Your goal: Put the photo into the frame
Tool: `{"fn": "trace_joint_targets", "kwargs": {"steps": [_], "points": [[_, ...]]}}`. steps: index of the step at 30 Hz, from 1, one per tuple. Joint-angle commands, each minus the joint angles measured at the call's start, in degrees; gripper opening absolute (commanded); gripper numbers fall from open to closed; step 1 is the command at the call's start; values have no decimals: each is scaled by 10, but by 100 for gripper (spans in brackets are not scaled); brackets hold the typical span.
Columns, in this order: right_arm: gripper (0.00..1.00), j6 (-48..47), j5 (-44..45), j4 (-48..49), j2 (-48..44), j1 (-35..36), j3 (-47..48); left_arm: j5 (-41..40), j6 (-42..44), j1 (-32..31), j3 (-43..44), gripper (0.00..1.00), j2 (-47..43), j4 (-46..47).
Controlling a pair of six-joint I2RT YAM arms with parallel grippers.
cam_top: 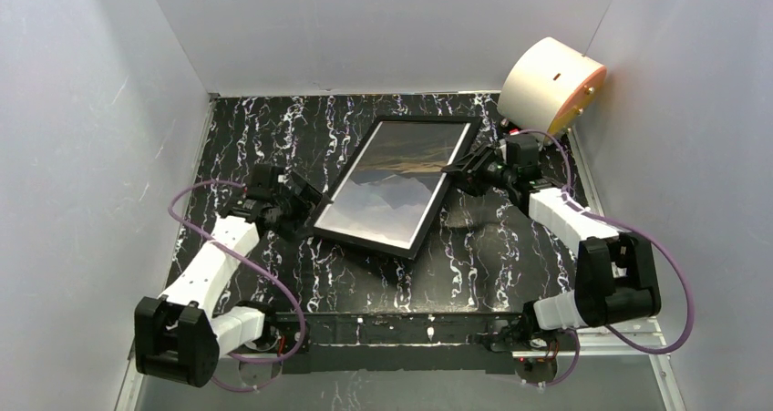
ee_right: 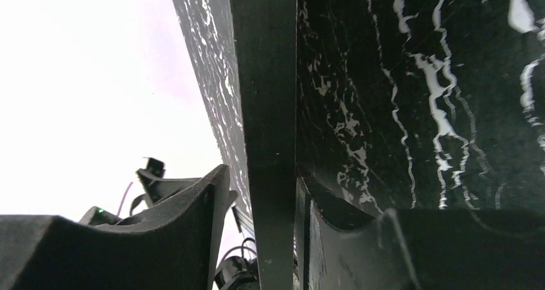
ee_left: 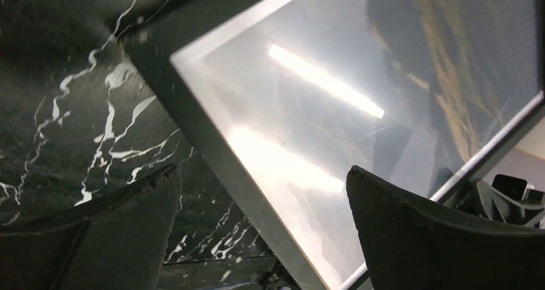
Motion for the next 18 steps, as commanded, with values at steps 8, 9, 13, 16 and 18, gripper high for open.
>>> {"fn": "trace_joint_targets", "kwargs": {"steps": [8, 9, 13, 16, 18], "points": [[48, 104, 44, -21, 45, 69, 115, 55, -157, -27, -85, 98, -23, 28], [48, 114, 45, -21, 49, 71, 119, 53, -163, -36, -90, 98, -20, 29], [48, 143, 41, -32, 66, 81, 138, 44, -204, -64, -104, 98, -18, 58], [48, 161, 37, -40, 72, 87, 147, 42, -252, -80, -121, 98, -17, 115], [48, 176, 35, -45, 71, 89, 150, 30, -295, -94, -134, 98, -18, 156]]}}
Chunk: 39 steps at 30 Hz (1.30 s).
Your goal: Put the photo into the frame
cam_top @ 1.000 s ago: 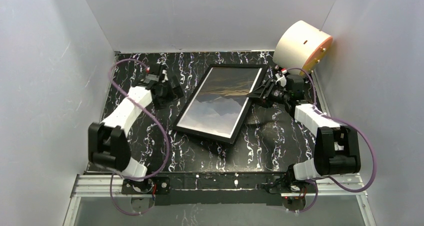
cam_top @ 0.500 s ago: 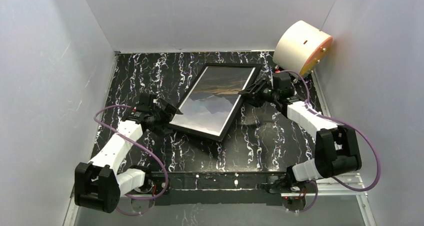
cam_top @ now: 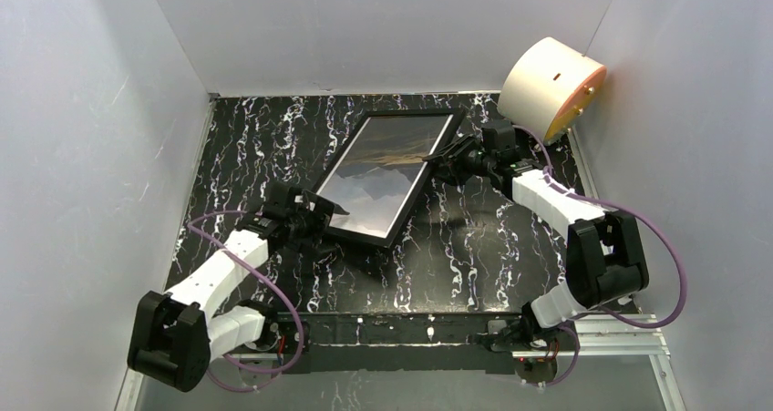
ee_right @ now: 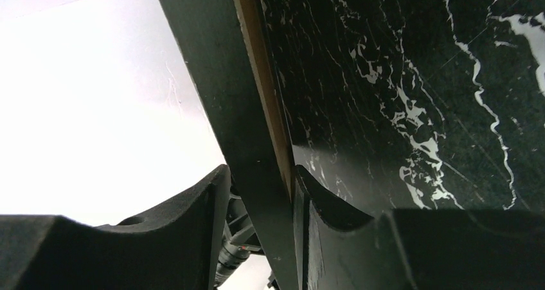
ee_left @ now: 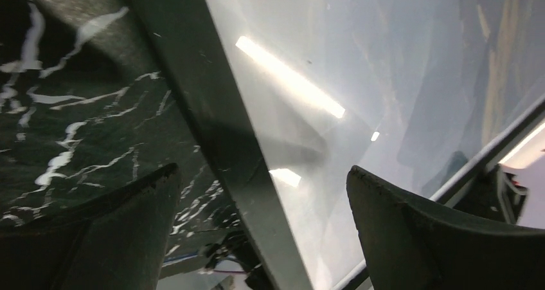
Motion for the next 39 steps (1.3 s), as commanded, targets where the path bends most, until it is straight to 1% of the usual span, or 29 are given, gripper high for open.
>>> {"fn": "trace_joint_targets", "kwargs": {"steps": [1, 4, 7, 9, 11, 13, 15, 18, 21, 23, 25, 27, 33, 36, 39], "points": [[48, 58, -13, 17, -6, 12, 40, -25, -107, -29, -24, 98, -8, 91], [48, 83, -15, 17, -11, 17, 40, -73, -152, -54, -30, 98, -21, 109], [48, 102, -20, 12, -17, 18, 39, -116, -174, -56, -42, 98, -43, 138], [48, 115, -23, 12, -24, 18, 34, -146, -180, -56, -56, 96, -52, 174], [48, 123, -26, 13, -27, 19, 31, -153, -194, -56, -74, 93, -55, 224], [48, 125, -28, 13, -30, 18, 29, -153, -200, -56, -99, 85, -54, 281], [48, 128, -28, 14, -31, 19, 27, -154, -201, -56, -110, 77, -54, 315], [48, 132, -29, 26, -27, 19, 25, -165, -190, -56, -113, 66, -60, 332], [48, 144, -30, 43, -22, 20, 19, -192, -178, -55, -109, 58, -72, 349], [48, 150, -30, 48, -19, 20, 17, -203, -167, -52, -105, 46, -76, 361], [48, 155, -30, 52, -18, 20, 15, -208, -158, -48, -102, 39, -79, 377], [48, 164, -31, 53, -19, 21, 10, -209, -149, -43, -95, 33, -80, 387], [49, 181, -34, 58, -22, 24, -1, -201, -90, -27, -59, 26, -73, 390], [53, 176, -39, 55, -28, 24, -8, -161, -52, 2, -38, 20, -66, 384], [59, 169, -36, 52, -40, 24, -23, -86, -17, 52, -19, 17, -54, 381]]}}
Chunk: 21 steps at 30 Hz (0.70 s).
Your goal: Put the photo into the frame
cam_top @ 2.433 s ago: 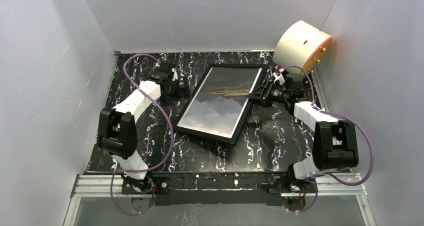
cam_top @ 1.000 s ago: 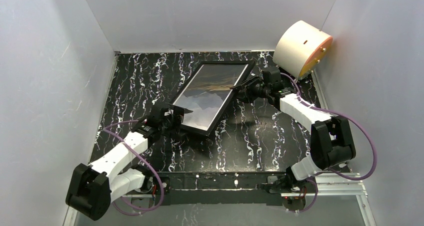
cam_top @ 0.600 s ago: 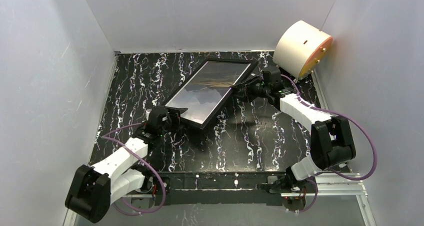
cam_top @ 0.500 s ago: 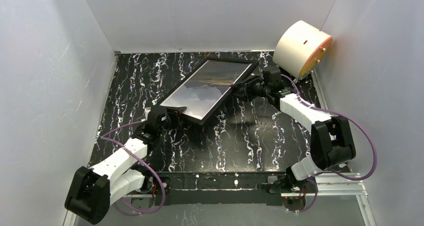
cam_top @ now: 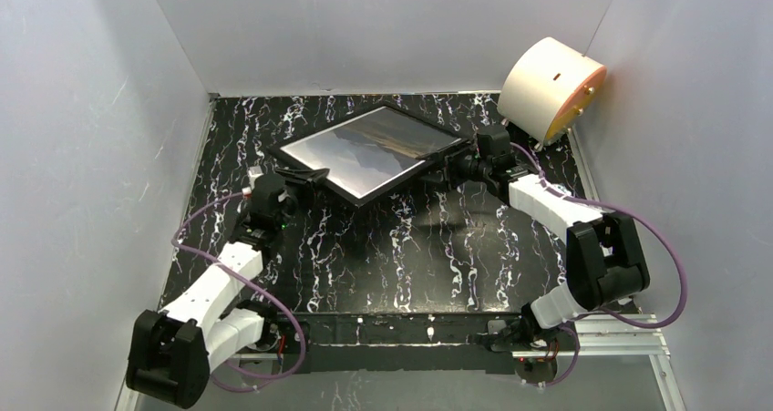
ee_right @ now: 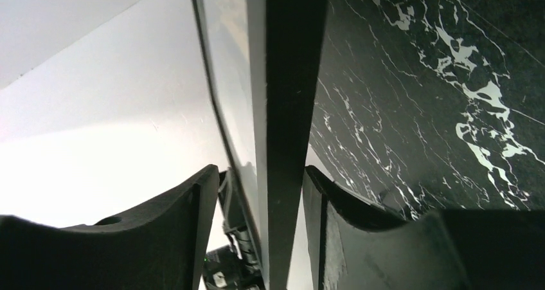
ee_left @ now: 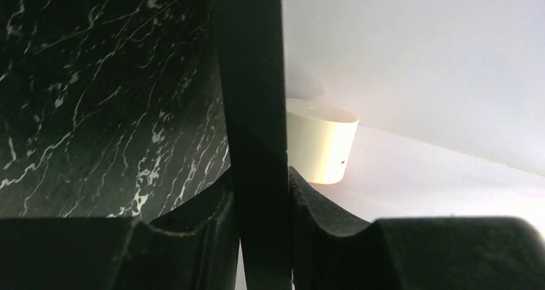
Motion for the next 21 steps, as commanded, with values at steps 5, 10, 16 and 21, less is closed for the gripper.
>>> {"fn": "trace_joint_targets", "kwargs": {"steps": [5, 10, 16, 21], "points": [[69, -9, -18, 13, -53, 4, -24, 188, 142, 102, 82, 15, 44, 25], [80, -75, -12, -59, -83, 3, -33, 325, 182, 141, 95, 16, 122, 78], [83, -183, 32, -115, -116, -10, -33, 395, 311, 181, 136, 27, 191, 5], [83, -347, 108, -186, -39, -18, 63, 412, 381, 243, 148, 61, 250, -36]]}}
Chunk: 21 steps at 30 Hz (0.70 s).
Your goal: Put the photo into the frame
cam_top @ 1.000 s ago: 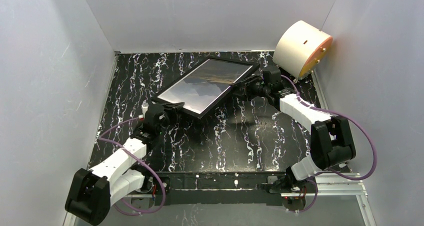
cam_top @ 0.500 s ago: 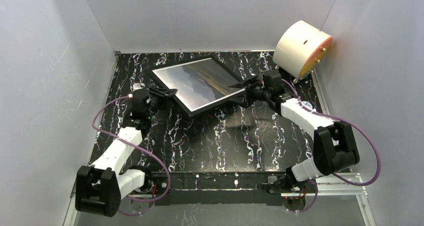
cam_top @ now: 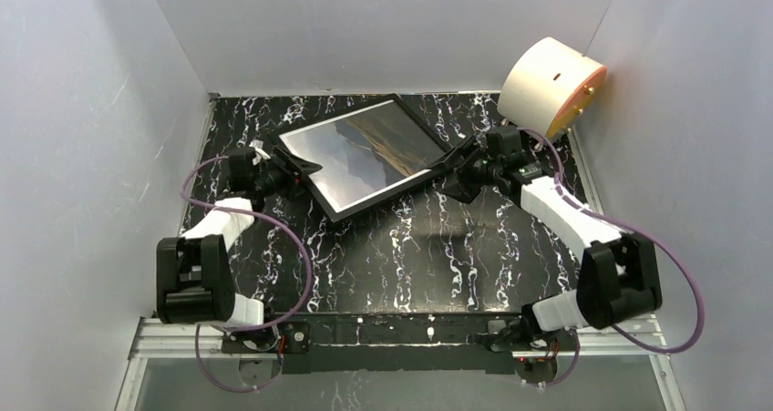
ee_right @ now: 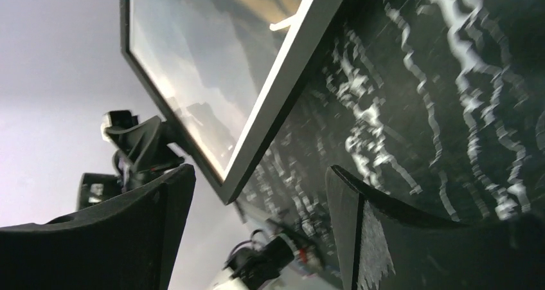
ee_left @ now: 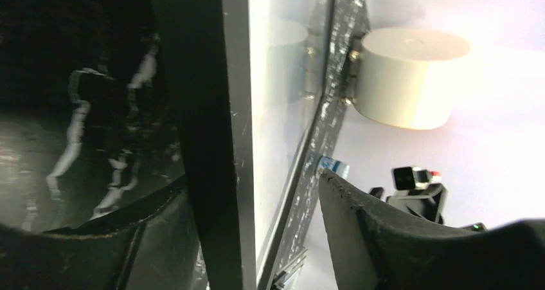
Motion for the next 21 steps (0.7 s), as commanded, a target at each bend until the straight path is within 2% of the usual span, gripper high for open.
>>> {"fn": "trace_joint_targets", "kwargs": {"steps": [1, 5, 12, 17, 21], "points": [[82, -156, 81, -52, 58, -6, 89, 37, 78, 37, 24, 64, 24, -34], [82, -236, 126, -36, 116, -9, 146, 14, 99, 53, 22, 73, 49, -40], [82, -337, 191, -7, 239, -16, 255, 2, 133, 80, 37, 76, 100, -65], [83, -376, 220, 14, 316, -24, 320, -39, 188, 107, 59, 79, 110, -160], [84, -403, 209, 39, 360, -35, 353, -93, 208, 111, 78, 80, 110, -226]]}}
